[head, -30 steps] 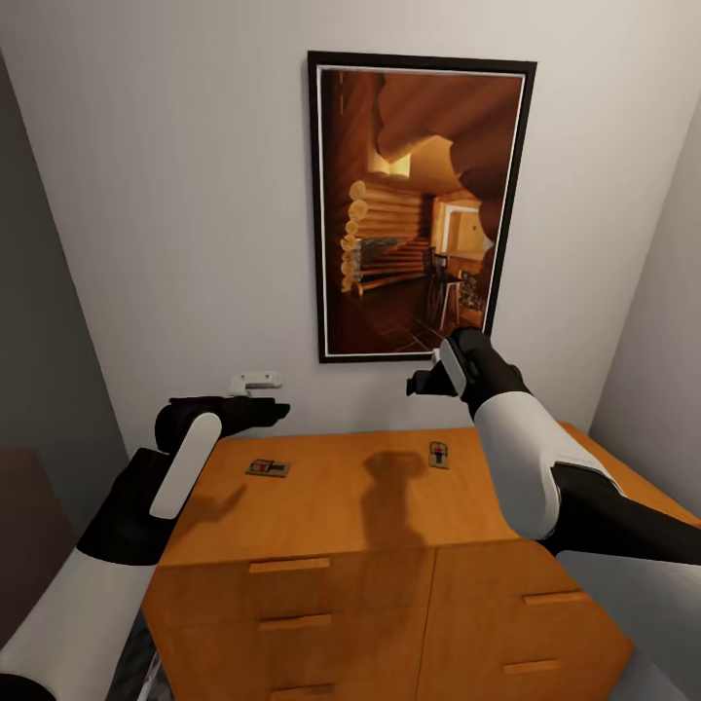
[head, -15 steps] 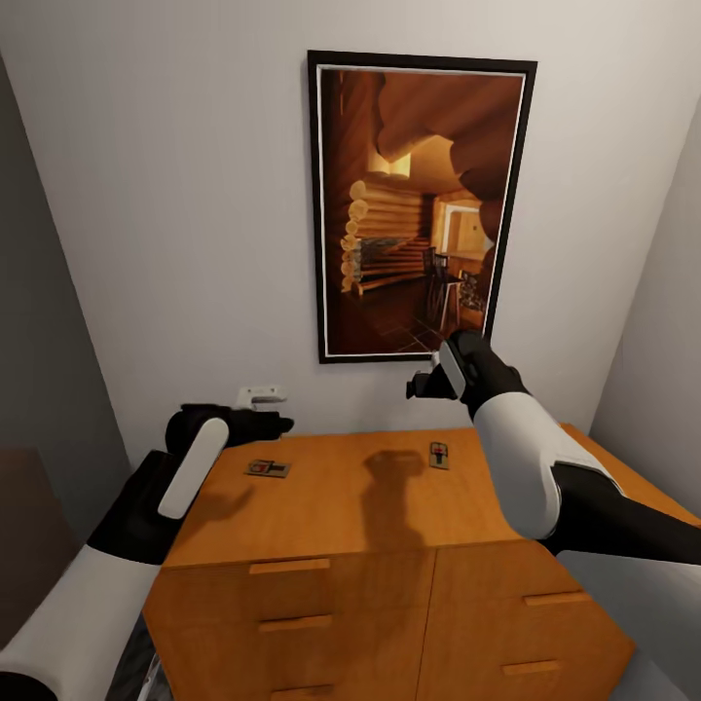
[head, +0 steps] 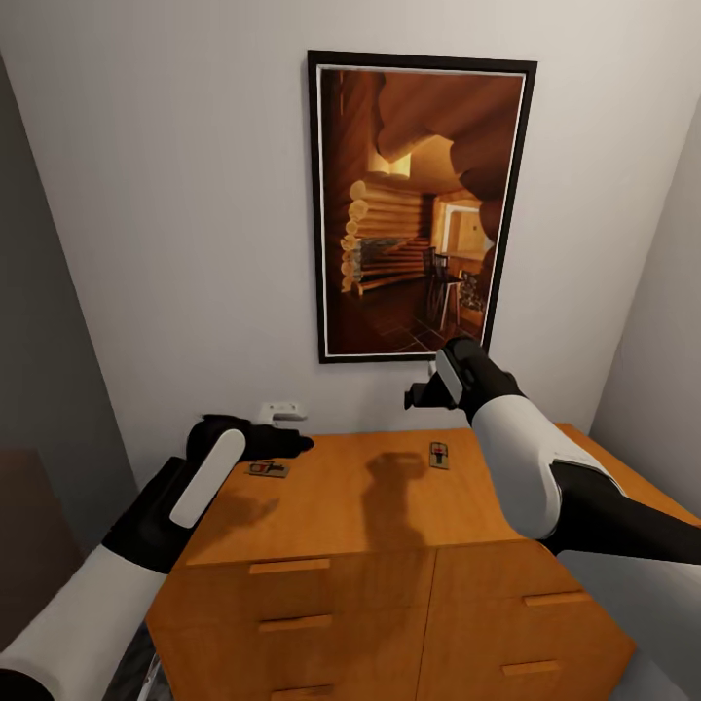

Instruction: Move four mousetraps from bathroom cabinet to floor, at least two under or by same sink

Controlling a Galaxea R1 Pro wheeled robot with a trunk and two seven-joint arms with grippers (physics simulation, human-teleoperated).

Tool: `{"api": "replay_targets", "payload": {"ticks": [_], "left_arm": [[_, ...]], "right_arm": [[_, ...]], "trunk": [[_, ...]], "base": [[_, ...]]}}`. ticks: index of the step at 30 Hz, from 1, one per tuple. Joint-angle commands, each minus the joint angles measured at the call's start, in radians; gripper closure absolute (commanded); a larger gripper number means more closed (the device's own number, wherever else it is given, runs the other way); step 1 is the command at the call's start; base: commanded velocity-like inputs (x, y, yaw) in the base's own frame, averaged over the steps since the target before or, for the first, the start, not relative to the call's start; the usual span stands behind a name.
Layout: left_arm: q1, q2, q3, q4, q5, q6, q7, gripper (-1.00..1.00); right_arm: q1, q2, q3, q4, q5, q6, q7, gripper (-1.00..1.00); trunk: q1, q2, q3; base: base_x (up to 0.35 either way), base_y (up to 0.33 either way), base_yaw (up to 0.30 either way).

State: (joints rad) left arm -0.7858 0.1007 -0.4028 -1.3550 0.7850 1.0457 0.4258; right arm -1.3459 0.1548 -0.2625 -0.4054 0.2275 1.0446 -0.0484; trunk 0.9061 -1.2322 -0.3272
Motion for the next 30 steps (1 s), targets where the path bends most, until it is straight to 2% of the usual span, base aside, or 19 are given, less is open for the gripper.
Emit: {"api": "replay_targets", "payload": {"ticks": [1,2,6,9,13,21,30], "left_arm": [[-0.001,0.002,-0.014,-0.001,0.028,0.001,0.011,-1.00],[-0.001,0.002,-0.014,-0.001,0.028,0.001,0.011,-1.00],[-0.001,0.009,-0.043,-0.005,0.111,0.001,0.011,-1.00],[-0.001,0.019,-0.052,-0.011,0.161,0.001,0.012,-1.00],[-0.001,0.025,-0.058,-0.018,0.188,0.001,0.012,-1.00],[-0.001,0.033,-0.063,-0.025,0.209,0.001,0.014,-1.00],[-0.001,0.036,-0.063,-0.037,0.210,0.001,0.016,-1.00]], "right_arm": [[-0.001,0.002,-0.008,0.000,0.001,0.003,-0.005,-1.00],[-0.001,0.002,-0.008,0.000,0.001,0.003,-0.005,-1.00],[-0.001,0.002,-0.007,0.002,0.001,0.003,-0.005,-1.00],[-0.001,0.002,-0.007,0.003,0.001,0.003,-0.005,-1.00],[-0.001,0.002,-0.007,0.004,0.001,0.003,-0.005,-1.00],[-0.001,-0.001,-0.011,0.005,0.000,0.003,-0.005,-1.00],[-0.001,-0.025,-0.023,0.005,-0.002,0.003,-0.007,-1.00]], "trunk": [[0.000,-0.001,-0.001],[0.000,-0.001,-0.001],[0.000,-0.001,-0.001],[0.000,-0.001,-0.001],[0.000,-0.001,-0.001],[0.000,-0.001,-0.001],[0.000,-0.001,-0.001]], "base": [[0.000,0.000,0.000],[0.000,0.000,0.000],[0.000,0.000,0.000],[0.000,0.000,0.000],[0.000,0.000,0.000],[0.000,0.000,0.000],[0.000,0.000,0.000]]}}
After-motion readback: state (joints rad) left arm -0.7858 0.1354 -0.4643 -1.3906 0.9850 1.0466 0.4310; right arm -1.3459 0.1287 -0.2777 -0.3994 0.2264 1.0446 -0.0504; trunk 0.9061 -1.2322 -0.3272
